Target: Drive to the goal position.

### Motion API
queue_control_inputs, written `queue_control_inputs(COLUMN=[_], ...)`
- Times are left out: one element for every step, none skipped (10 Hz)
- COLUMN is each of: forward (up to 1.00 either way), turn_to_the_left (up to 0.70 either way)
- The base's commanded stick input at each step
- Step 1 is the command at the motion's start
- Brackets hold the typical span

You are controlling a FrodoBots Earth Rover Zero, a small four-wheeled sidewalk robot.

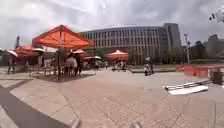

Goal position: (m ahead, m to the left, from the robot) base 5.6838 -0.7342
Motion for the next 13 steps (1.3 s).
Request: queue_control_inputs(forward=[0.85,0.85,0.85,0.85,0.85,0.85,0.85,0.85,0.85,0.85,0.85,0.85,0.85], turn_to_the_left=[-0.01,-0.08,-0.17,-0.26,-0.02,-0.01,-0.01,-0.01,-0.02,-0.11,-0.3,-0.27,-0.13])
